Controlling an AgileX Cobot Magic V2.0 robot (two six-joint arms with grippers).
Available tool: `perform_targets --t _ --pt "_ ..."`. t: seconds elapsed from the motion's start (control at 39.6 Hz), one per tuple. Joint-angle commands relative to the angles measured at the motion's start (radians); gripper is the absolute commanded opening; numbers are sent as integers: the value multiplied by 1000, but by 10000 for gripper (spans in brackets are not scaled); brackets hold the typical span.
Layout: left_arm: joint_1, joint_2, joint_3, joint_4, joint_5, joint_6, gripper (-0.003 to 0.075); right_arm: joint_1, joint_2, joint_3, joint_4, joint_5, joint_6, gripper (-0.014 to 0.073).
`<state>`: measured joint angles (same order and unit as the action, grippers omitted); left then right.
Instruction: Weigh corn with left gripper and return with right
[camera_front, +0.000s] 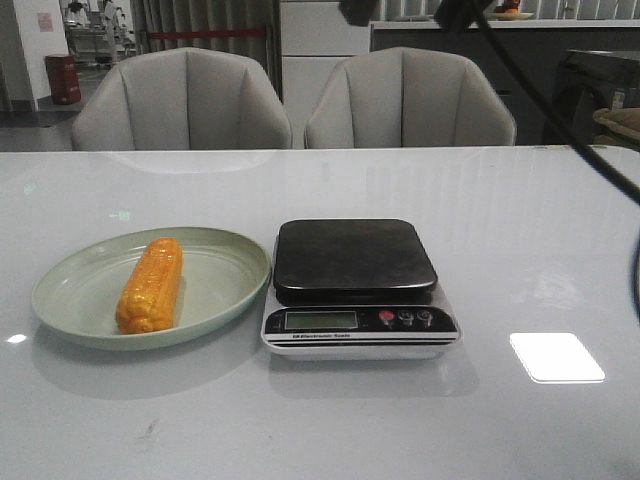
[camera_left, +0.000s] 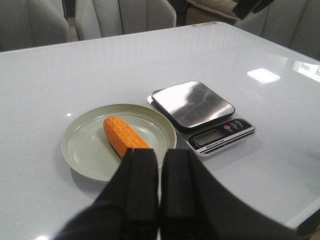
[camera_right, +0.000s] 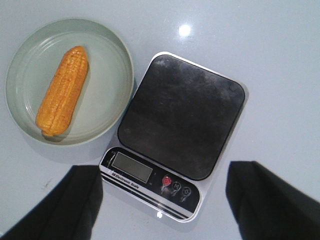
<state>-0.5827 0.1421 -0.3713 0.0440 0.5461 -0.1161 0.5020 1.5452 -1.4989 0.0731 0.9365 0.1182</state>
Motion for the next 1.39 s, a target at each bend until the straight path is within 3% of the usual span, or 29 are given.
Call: perform_targets --t 0.0,0.56,0.93,1.19,1.29,1.36 --pt "0 11 -27 1 -76 -2 113 -6 -162 112 -2 -148 -14 608" --pt "0 11 -27 1 -76 -2 113 -6 -821 861 -20 -626 -16 608" --pt "0 11 -27 1 -76 -2 113 -5 -1256 1108 -59 -664 -24 608" --pt "0 11 -27 1 -76 -2 113 -5 -1349 1194 -80 -693 -26 604" --pt "0 11 -27 1 -76 -2 113 -5 -1348 1194 -80 -701 -26 526" --pt "0 11 -27 1 -76 -2 113 -5 -1348 1194 -81 -700 -26 357"
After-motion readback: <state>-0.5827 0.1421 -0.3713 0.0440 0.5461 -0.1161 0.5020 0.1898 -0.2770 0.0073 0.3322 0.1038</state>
